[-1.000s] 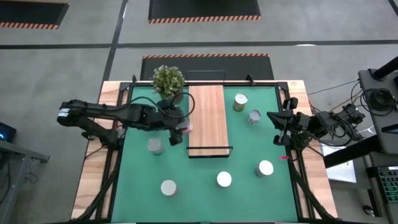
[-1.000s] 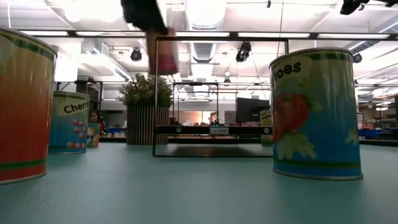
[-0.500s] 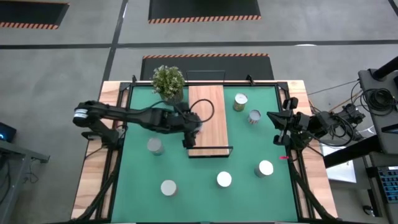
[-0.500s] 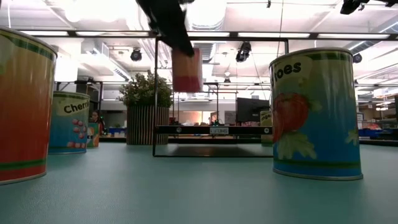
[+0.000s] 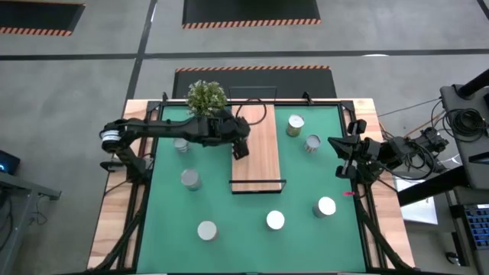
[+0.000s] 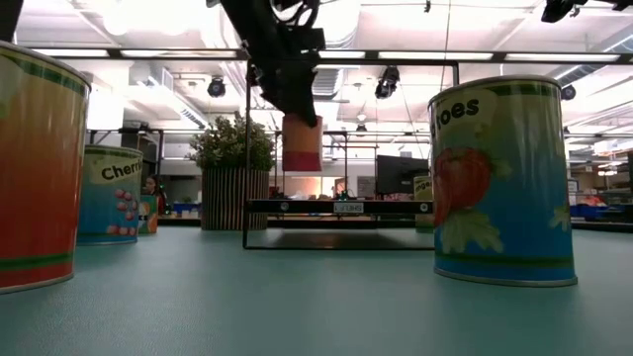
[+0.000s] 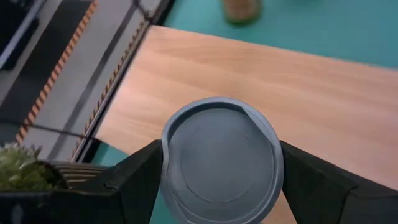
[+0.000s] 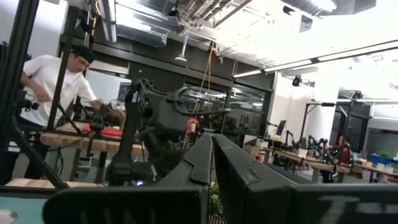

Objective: Pick and place cans onto a shelf
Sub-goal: Put the canned fruits on the shelf

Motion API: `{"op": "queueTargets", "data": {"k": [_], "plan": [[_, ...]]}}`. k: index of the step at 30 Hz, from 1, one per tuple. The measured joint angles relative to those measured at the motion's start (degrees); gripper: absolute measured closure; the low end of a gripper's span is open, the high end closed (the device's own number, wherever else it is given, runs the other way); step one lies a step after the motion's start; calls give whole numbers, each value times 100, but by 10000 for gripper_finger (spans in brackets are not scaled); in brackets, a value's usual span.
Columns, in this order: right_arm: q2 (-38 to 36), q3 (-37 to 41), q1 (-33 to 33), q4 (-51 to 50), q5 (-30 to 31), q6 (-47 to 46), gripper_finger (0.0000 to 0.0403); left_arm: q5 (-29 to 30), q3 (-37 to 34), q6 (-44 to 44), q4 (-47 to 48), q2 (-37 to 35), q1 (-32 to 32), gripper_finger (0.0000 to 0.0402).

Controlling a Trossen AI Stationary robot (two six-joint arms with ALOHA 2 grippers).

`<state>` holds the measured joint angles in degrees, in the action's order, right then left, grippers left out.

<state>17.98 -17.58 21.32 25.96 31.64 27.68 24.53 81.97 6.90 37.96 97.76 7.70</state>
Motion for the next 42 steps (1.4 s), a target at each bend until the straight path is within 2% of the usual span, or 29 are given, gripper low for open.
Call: {"op": "queueTargets", "data": {"k": [10,16,19,23,37,42], "plan": [[0,0,2,-2,0,13,394,-157,-249,443,-209,0,107,134],[0,0,1,-2,0,17,394,-181,-426,-406,-251,-2,101,134],[0,0,0,-2,0,31,394,-540,-457,-943,-429,-4,105,134],[0,0,1,-2,0,36,394,-1160,-454,-1224,-649,-4,150,134],[0,0,2,-4,2,47,394,-1173,-777,-1524,-967,-7,334,133],[0,0,2,-4,1,55,394,-1160,-777,-1539,-964,-7,328,118]]}}
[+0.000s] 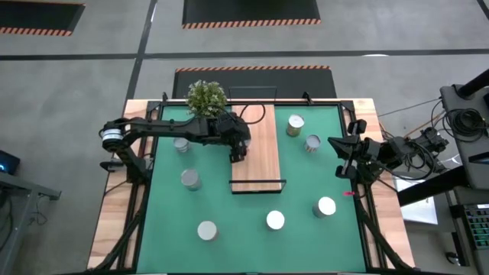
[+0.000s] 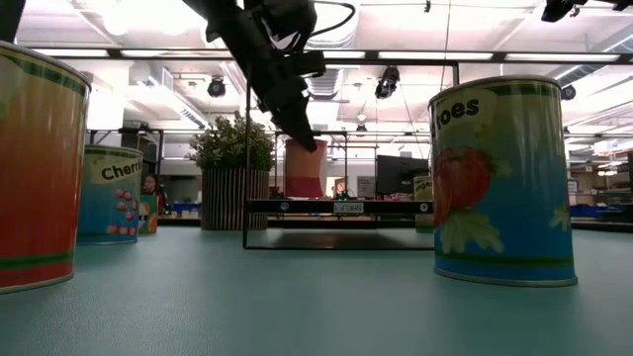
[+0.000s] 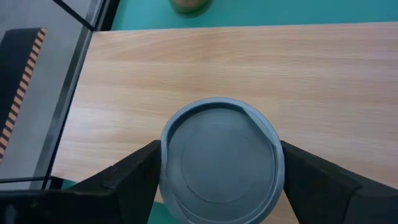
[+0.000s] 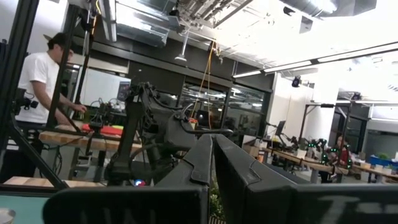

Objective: Pick and place cans onto a shelf
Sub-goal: Put the canned fruits on the shelf

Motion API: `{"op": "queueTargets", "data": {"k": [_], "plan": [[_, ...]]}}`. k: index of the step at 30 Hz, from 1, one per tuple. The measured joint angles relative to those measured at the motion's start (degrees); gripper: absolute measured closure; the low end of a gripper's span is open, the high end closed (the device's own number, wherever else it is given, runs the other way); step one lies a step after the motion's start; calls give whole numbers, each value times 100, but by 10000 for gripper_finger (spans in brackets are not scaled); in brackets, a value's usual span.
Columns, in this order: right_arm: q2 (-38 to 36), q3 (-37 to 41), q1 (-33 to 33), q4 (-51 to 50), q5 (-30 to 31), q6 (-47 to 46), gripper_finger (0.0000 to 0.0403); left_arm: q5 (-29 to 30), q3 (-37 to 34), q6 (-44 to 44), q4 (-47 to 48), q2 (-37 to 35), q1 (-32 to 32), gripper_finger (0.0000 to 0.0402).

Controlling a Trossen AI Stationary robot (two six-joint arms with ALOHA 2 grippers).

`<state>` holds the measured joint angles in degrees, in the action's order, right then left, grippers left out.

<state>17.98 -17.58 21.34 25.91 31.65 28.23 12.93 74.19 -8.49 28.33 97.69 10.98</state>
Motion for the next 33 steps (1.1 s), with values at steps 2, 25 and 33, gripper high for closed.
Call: {"op": "queueTargets", "data": {"k": [2,25,33], "plan": [[0,0,-2,0,1,2,394,0,0,4,1,0,2,109],[0,0,0,-2,1,11,394,0,0,172,62,26,2,94],[0,0,0,0,-1,11,394,0,-9,216,87,26,11,94]]}}
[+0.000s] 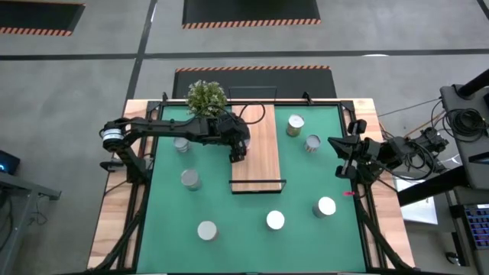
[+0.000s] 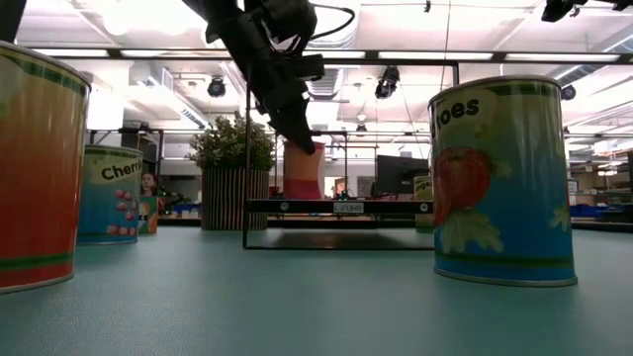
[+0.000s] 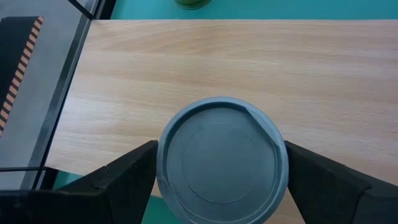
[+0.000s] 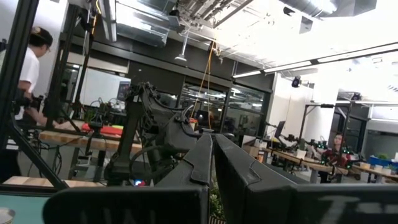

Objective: Pick and place cans onto a shelf
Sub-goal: Put the canned fruits on the shelf

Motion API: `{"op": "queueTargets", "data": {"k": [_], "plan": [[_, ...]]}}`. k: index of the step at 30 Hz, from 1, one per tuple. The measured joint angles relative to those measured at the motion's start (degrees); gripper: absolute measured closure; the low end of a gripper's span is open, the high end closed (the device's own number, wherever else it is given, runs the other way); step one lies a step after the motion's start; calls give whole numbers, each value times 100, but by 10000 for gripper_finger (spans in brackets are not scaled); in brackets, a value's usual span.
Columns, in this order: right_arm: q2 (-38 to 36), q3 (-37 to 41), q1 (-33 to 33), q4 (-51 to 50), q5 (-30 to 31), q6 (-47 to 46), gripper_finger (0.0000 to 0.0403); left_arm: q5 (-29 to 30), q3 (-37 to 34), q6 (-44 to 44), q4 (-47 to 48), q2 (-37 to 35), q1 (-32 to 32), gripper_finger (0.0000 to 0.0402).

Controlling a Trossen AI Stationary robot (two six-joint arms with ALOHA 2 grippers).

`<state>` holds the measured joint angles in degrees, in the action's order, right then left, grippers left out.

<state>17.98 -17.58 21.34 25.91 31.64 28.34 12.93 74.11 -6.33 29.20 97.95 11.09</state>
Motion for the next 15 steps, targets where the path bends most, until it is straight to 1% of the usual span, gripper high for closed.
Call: {"op": "queueTargets", "data": {"k": [15], "plan": [[0,0,0,0,0,22,394,-2,0,-30,-62,0,7,89]]}}
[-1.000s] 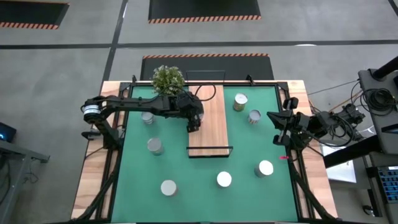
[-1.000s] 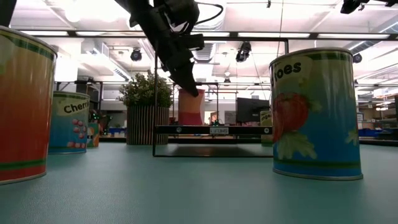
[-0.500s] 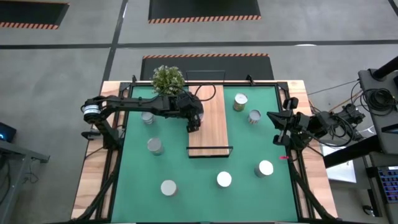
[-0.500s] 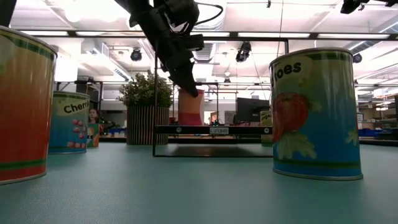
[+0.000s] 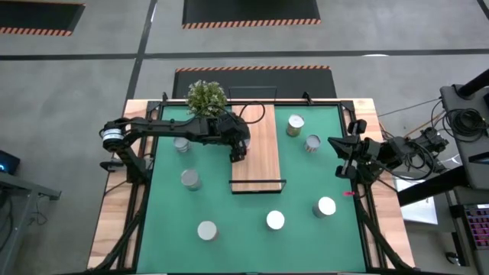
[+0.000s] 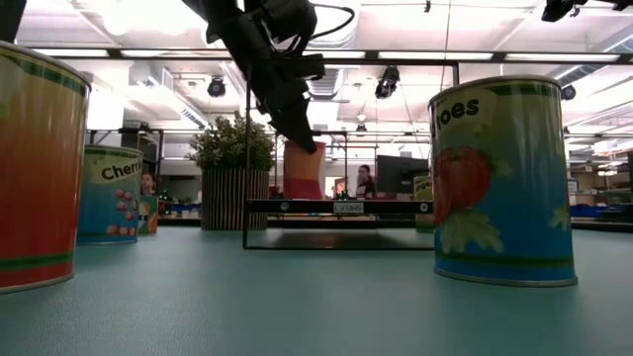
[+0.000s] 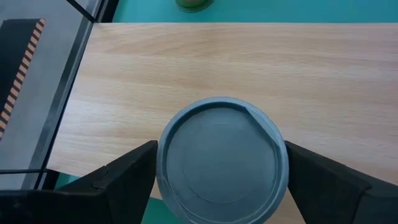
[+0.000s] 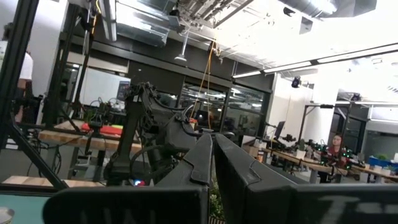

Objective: Pick and place cans onto a shelf
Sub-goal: Put the canned fruits on the shelf, then put the canned mangos on the shelf

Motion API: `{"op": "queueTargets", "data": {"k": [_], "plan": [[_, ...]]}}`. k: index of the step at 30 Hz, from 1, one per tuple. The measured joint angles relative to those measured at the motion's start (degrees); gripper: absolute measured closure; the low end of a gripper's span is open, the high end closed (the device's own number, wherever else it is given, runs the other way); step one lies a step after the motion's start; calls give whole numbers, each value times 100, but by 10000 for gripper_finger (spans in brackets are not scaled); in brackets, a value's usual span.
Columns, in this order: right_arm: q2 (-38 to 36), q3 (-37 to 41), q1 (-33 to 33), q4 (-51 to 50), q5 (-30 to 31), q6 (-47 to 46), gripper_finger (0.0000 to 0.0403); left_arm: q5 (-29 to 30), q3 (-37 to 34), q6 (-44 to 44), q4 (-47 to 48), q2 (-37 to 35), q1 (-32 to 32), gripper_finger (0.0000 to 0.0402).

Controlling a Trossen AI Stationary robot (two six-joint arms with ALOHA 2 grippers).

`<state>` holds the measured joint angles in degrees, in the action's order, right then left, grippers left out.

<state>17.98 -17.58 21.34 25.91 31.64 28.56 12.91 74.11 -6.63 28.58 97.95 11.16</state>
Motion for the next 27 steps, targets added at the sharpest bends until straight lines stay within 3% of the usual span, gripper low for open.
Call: {"op": "queueTargets", "data": {"k": [10,19,22,27], "plan": [[0,0,-2,0,0,0,394,0,16,-63,4,-11,17,34],[-1,0,0,10,0,0,394,-118,787,-148,927,-499,-108,27],[0,0,0,8,0,-38,394,-284,667,103,367,-916,-334,27],[19,-2,0,10,-2,-116,394,-300,-464,355,-1199,-1841,-912,27]]}}
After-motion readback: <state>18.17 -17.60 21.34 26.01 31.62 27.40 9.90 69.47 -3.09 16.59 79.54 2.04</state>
